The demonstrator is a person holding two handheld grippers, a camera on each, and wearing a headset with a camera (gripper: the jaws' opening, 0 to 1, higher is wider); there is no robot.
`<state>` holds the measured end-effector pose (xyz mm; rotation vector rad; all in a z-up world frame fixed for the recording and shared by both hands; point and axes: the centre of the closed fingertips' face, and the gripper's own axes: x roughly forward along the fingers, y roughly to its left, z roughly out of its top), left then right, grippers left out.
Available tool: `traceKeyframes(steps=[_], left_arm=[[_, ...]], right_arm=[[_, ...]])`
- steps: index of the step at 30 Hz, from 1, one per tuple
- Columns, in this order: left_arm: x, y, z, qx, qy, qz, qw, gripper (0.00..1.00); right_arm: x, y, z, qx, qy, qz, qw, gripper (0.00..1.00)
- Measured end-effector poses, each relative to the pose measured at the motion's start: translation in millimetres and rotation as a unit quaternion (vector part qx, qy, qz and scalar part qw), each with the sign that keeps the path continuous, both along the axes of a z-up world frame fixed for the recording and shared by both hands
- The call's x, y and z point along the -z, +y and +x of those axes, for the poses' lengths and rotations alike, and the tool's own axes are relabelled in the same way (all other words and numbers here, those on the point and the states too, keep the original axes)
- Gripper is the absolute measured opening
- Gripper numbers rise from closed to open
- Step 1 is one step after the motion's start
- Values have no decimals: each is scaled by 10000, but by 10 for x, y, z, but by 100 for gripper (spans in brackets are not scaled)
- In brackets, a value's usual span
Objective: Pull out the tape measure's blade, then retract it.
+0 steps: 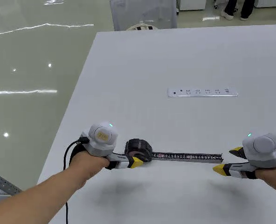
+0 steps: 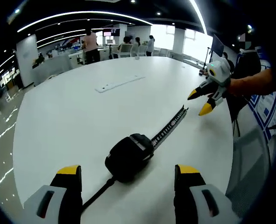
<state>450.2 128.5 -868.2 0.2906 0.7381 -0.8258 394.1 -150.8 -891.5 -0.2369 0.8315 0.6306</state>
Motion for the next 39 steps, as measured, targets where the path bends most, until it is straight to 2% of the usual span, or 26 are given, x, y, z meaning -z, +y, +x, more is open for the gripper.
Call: traceKeyframes(steps=[5,14,24,26,31,37,39], left_arm=[[-27,30,-62,-298,6,-99,9995,79],[-34,70,-164,-775,137,-173,9967,81],[-136,71,-278,-1162,100,-320,9927,82],[-161,88,-294,-1278,66,-327,9912,82],[-183,175,-350,-1631,165,-271,9861,82],[-249,174,-436,-1775,154,-400,9832,82],[-266,189,-471,-1868,114,-372,9816,82]], right_arm=[[-24,-31,-13,192,-36,84,9998,57],[-131,-2,-85,427,-104,203,9988,59],[-240,43,-150,676,-200,353,9969,60],[-270,60,-179,738,-204,375,9964,60],[-288,69,-237,854,-239,298,9956,62],[-337,87,-321,1079,-251,442,9929,63],[-355,90,-346,1176,-265,492,9915,63]])
